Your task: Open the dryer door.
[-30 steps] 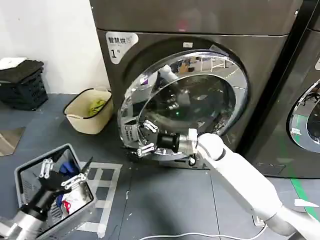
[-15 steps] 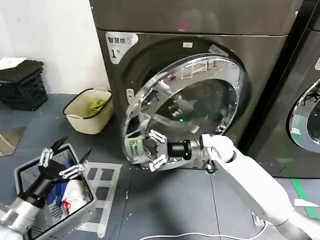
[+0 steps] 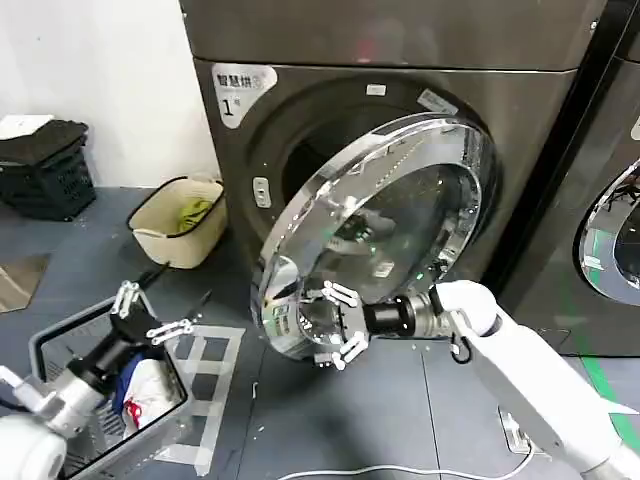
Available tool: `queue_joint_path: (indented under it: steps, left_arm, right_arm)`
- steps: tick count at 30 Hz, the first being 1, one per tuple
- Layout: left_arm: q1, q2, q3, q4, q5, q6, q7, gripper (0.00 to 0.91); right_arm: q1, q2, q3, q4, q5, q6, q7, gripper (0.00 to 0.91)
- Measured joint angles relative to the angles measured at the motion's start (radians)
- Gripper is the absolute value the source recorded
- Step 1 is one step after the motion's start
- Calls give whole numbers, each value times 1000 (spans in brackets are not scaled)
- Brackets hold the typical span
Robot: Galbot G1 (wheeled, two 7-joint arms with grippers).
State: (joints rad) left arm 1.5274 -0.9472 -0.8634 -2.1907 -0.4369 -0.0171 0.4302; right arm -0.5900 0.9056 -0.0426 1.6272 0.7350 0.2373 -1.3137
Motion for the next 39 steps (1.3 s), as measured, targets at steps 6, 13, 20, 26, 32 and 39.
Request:
queue_joint_path:
  steps: [6, 13, 20, 26, 32, 39]
  left_arm:
    - [-65, 54, 64, 38, -24, 5, 5, 907]
    - [-151, 123, 126, 93, -67, 4, 10, 907]
    - [-242, 192, 207, 134, -85, -10, 49, 907]
    - [-336, 224, 342, 150, -71, -22, 65, 907]
    - [-438, 216, 504, 166, -65, -26, 70, 907]
    - [-563, 188, 666, 211, -66, -39, 70, 907]
  right_arm:
    - [-100, -44, 99, 21, -25, -2, -52, 907]
    - [-291, -83, 282, 62, -41, 4, -77, 907]
    - [-546, -74, 533, 141, -32, 14, -75, 907]
    - [-789, -18, 800, 224, -3, 26, -63, 907]
    - [-1022, 82, 1054, 296, 14, 86, -23, 907]
    - [-1194, 224, 1274, 326, 86, 157, 42, 907]
